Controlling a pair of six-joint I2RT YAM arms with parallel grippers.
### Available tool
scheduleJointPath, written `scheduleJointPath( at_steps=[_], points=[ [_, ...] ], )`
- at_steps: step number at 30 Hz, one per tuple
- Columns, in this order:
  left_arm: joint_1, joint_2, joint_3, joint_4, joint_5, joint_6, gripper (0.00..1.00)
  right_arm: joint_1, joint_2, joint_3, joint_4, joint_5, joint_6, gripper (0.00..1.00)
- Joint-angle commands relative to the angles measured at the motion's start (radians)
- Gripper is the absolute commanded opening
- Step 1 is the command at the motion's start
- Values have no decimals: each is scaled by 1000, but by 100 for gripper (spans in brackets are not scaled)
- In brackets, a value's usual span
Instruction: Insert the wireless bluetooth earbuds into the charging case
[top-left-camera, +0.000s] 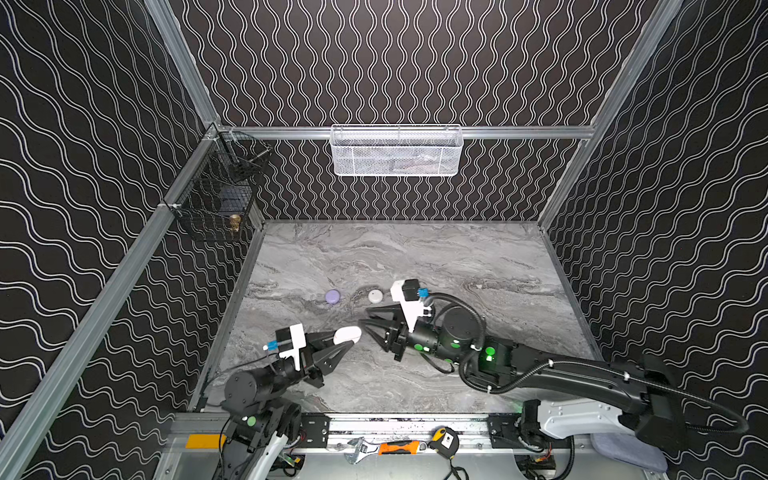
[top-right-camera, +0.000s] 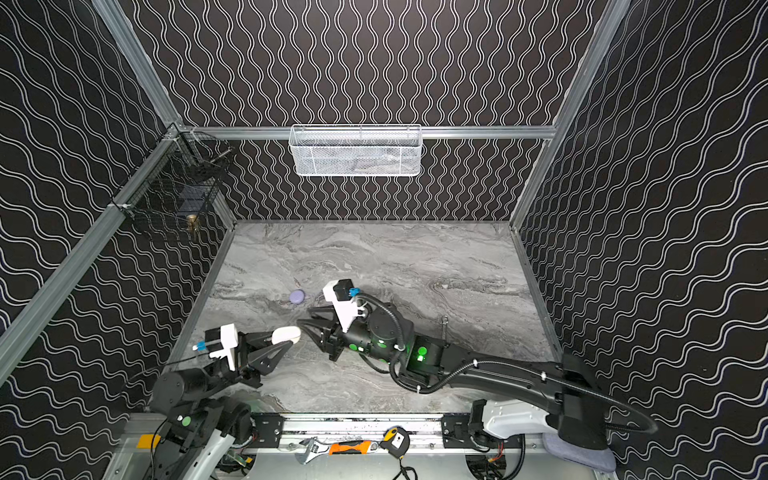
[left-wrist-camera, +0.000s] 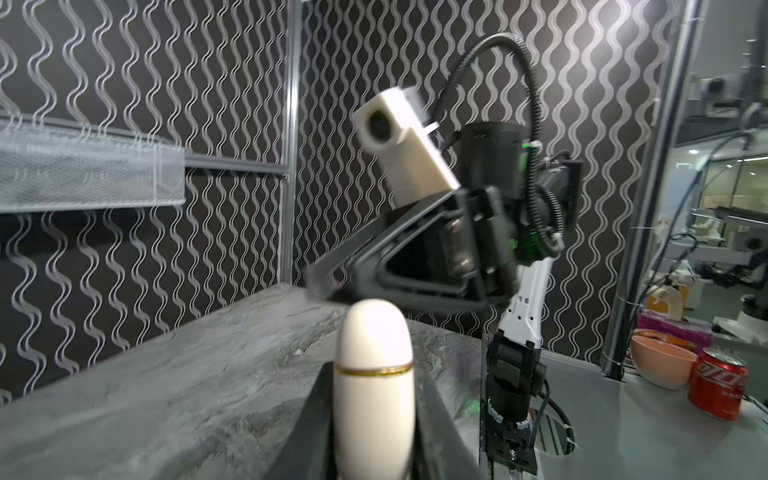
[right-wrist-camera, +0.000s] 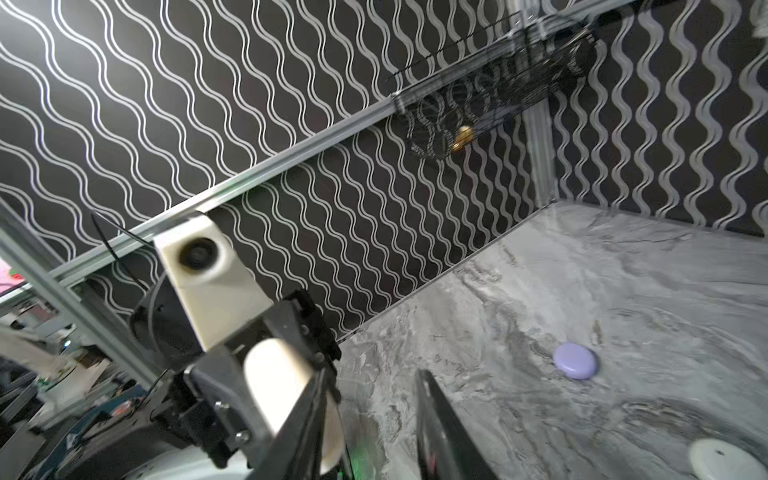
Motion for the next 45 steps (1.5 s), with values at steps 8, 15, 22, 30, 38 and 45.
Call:
scheduleJointPath(
  at_steps=[8, 15, 22, 30, 38, 45],
  points=[
    [-258, 845, -3, 385, -392, 39, 0, -314, -234, -68, -507, 674, 223, 81],
    [-470, 1495, 177, 757, -514, -97, 0, -607, -314, -101, -684, 715, 329, 99],
    [-500, 1867, 376, 826, -537, -206, 0, -870, -274, -162, -593, 611, 281, 98],
    [-515, 1903, 528, 496, -644, -141, 0, -1039, -5, -228, -272, 547, 164, 98],
    [-513, 1926, 630, 268, -765, -68, 36, -1087, 254, -264, -54, 694, 10, 99],
    [-499, 1727, 653, 2, -922, 44, 93, -1105, 347, -384, 289, 537, -229, 99]
  ],
)
